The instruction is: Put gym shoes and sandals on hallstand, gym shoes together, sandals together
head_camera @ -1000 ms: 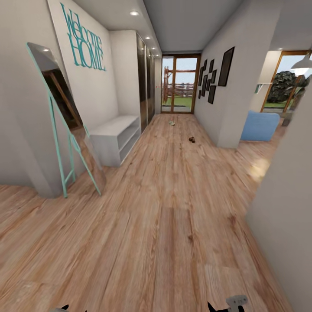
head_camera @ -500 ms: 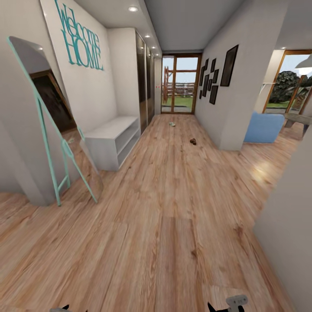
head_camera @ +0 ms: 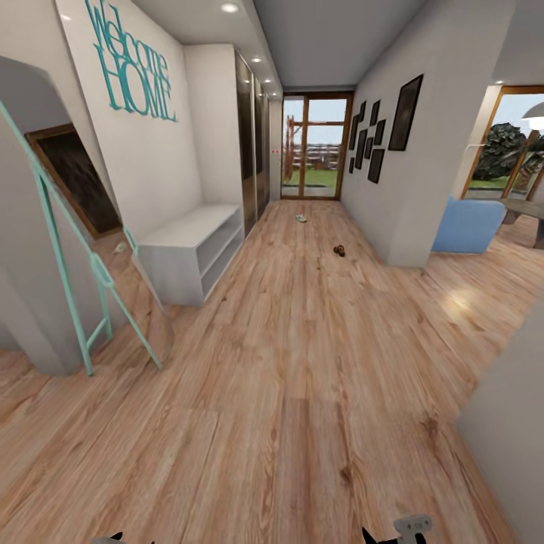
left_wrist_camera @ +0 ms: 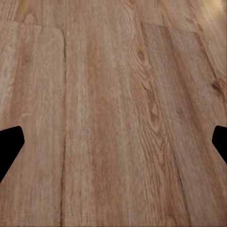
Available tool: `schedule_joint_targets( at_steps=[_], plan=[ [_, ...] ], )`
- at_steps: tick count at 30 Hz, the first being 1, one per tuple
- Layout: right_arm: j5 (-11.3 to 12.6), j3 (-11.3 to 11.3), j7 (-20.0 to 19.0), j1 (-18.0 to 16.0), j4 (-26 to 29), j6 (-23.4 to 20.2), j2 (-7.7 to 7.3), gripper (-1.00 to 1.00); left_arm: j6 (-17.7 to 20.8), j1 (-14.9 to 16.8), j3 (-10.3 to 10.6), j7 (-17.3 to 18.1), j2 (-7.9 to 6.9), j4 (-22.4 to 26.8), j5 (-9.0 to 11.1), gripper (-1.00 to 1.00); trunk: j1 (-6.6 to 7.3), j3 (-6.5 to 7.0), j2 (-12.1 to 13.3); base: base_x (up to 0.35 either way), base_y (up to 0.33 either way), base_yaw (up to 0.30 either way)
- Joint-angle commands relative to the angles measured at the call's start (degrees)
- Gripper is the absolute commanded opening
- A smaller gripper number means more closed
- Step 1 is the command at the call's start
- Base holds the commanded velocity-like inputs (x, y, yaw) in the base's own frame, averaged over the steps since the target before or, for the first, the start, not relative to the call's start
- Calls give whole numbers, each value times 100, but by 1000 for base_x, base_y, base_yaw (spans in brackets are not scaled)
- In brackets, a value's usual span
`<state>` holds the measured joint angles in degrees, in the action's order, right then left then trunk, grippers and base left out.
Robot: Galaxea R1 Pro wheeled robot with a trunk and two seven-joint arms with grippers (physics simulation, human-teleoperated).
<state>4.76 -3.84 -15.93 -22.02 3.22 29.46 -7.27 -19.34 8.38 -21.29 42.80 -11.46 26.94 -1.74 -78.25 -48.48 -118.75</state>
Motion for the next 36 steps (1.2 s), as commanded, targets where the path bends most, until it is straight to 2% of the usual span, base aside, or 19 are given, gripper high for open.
schedule_joint_targets(
  at_steps=[1, 36],
  plan=[
    [51, -38, -24, -4, -5, 15, -2, 100, -17, 5, -33, 35, 3, -5, -19, 100, -3, -5, -2, 335, 0, 0],
    [51, -38, -24, -4, -3, 15, 6, 100, -17, 5, -40, 35, 4, -5, -10, 100, -3, -5, -2, 336, 0, 0]
  ],
)
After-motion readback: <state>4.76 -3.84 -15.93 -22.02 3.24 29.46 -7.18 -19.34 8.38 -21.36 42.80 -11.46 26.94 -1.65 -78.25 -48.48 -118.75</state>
